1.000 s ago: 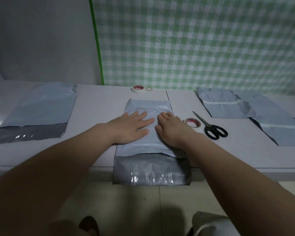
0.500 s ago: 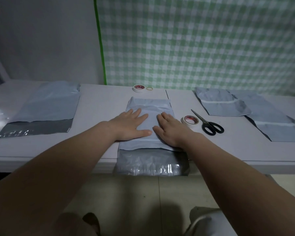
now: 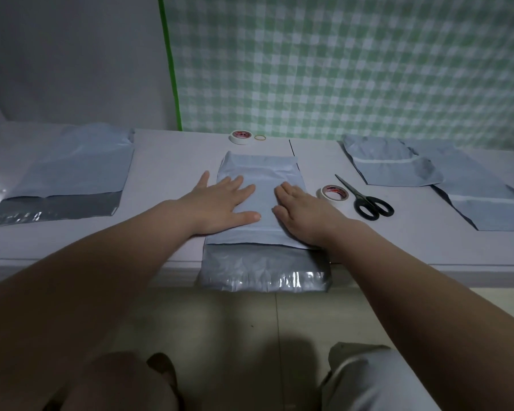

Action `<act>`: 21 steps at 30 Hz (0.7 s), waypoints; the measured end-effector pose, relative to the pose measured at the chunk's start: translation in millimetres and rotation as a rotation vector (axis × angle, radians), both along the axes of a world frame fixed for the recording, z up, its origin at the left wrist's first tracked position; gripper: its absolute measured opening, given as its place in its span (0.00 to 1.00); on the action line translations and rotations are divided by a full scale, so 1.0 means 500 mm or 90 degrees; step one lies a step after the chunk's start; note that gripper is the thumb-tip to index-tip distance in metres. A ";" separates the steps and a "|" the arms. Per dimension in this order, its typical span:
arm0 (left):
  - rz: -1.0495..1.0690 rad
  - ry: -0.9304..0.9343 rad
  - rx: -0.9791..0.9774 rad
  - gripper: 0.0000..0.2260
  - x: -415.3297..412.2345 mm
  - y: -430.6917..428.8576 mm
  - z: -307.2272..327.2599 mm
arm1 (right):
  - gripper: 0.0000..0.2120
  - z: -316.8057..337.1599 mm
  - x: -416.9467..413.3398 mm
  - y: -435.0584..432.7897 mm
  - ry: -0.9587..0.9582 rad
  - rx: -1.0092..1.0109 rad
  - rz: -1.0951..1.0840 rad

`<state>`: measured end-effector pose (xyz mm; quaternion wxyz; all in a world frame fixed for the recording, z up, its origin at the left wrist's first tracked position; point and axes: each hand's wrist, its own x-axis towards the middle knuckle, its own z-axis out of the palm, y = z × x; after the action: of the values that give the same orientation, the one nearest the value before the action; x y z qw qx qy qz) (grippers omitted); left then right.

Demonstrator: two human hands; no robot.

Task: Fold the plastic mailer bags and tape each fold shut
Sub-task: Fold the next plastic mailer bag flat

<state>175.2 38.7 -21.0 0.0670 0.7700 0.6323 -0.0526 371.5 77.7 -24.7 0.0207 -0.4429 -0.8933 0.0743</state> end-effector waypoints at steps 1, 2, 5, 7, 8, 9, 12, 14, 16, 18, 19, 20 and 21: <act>-0.022 -0.019 0.029 0.31 0.002 -0.009 0.000 | 0.17 0.001 0.005 -0.007 0.009 0.006 0.009; -0.050 -0.054 0.049 0.29 0.003 -0.018 -0.002 | 0.16 0.003 0.008 -0.015 0.022 0.009 0.022; -0.115 -0.153 0.041 0.24 0.009 -0.054 -0.007 | 0.17 0.009 0.022 -0.051 0.063 0.002 0.057; -0.140 -0.161 0.037 0.23 0.009 -0.078 -0.012 | 0.18 0.009 0.034 -0.076 0.071 0.000 0.071; -0.149 -0.160 0.039 0.23 0.006 -0.088 -0.013 | 0.20 0.008 0.041 -0.086 0.070 0.000 0.075; -0.158 -0.160 0.039 0.23 0.003 -0.100 -0.013 | 0.21 0.004 0.047 -0.094 0.069 -0.001 0.077; -0.181 -0.158 0.030 0.26 -0.007 -0.132 -0.018 | 0.24 -0.005 0.070 -0.112 0.072 -0.011 0.074; -0.189 -0.125 0.016 0.35 -0.015 -0.151 -0.026 | 0.26 -0.009 0.084 -0.126 0.070 -0.008 0.077; -0.208 -0.065 0.010 0.43 -0.023 -0.162 -0.034 | 0.31 -0.011 0.096 -0.139 0.056 0.000 0.079; -0.240 0.010 0.023 0.49 -0.030 -0.166 -0.042 | 0.42 -0.014 0.107 -0.148 0.035 0.019 0.089; -0.251 0.040 0.031 0.51 -0.034 -0.168 -0.044 | 0.47 -0.016 0.112 -0.151 0.016 0.036 0.101; -0.258 0.058 0.038 0.52 -0.039 -0.169 -0.047 | 0.50 -0.020 0.118 -0.152 -0.008 0.063 0.118; -0.260 0.058 0.047 0.52 -0.044 -0.171 -0.049 | 0.52 -0.024 0.125 -0.151 -0.031 0.096 0.137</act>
<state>153.4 -46.9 -45.7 -0.0024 0.8808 0.4673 -0.0768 433.8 2.0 -36.9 0.0243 -0.3436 -0.9388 -0.0018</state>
